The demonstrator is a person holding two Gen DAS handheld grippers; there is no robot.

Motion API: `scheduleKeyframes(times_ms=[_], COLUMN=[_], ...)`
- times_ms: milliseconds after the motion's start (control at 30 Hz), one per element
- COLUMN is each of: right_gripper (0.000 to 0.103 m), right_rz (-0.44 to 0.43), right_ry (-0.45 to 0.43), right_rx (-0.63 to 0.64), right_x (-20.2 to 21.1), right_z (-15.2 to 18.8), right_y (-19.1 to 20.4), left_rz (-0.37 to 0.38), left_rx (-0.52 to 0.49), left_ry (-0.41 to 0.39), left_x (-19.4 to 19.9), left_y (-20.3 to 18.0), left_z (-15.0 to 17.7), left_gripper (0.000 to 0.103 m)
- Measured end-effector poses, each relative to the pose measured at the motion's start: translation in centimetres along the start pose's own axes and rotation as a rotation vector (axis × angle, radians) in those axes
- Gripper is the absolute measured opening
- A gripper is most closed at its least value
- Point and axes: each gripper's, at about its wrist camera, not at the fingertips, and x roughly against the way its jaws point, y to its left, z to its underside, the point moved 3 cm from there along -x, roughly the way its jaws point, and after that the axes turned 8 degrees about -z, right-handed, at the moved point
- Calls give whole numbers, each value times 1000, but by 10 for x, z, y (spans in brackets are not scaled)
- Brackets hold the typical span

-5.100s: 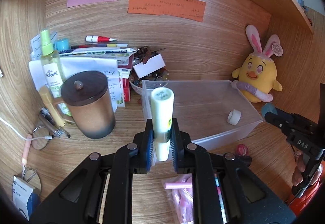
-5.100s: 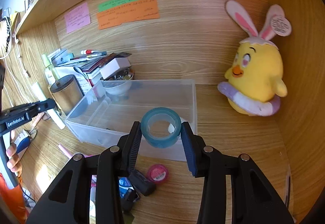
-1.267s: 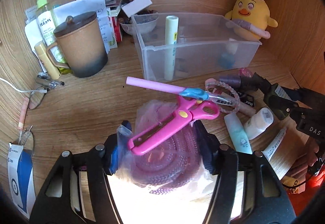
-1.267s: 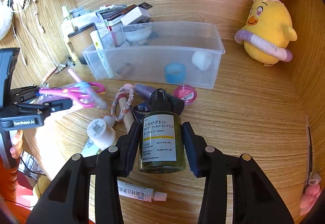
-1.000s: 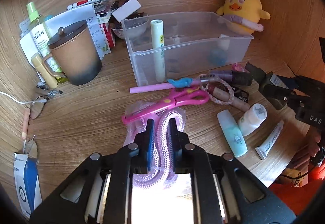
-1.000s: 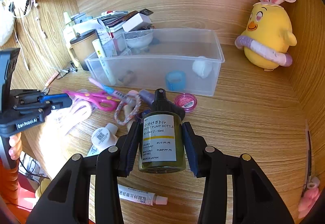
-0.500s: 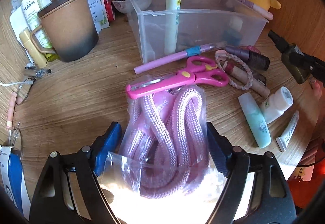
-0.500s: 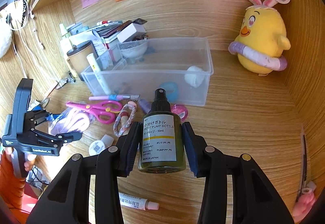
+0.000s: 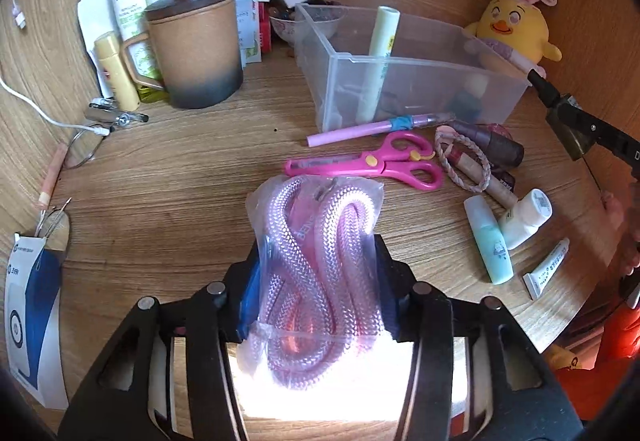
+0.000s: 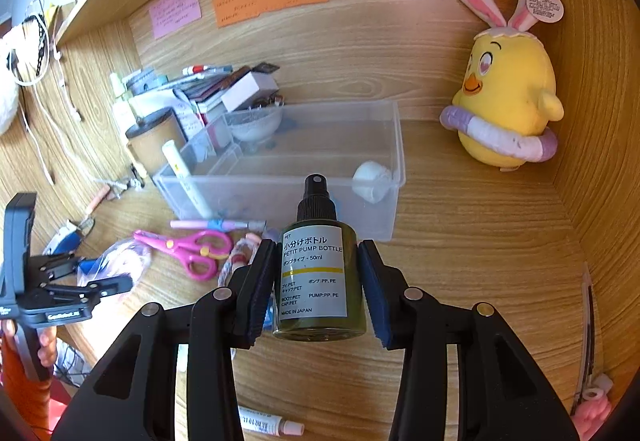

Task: Organize objects
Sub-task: 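Place the green bottle in the box while the left gripper carries the pink rope bag in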

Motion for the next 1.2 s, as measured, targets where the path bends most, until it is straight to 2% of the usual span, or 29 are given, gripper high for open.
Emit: scheduleKeyframes(times_ms=[200, 500, 667, 800, 1100, 1200], right_gripper=[39, 39, 39, 39, 39, 39], right_rz=[-5, 7, 7, 2, -23, -30], right_ry=[-48, -90, -87, -67, 28, 64], right_rx=[-9, 32, 56, 67, 84, 76], right_x=[5, 1, -7, -19, -61, -76], right_z=[-20, -52, -63, -70, -77, -76], right_y=[-4, 0, 2, 2, 2, -1], left_rz=[-10, -2, 13, -3, 23, 42], left_rx=[26, 9, 34, 6, -57, -67], left_ry=[-83, -209, -187, -176, -156, -145], left_x=[23, 39, 19, 1, -24, -31], left_y=[7, -6, -3, -12, -40, -46], left_z=[-14, -66, -95, -112, -144, -153], left_gripper=[47, 47, 47, 47, 47, 44])
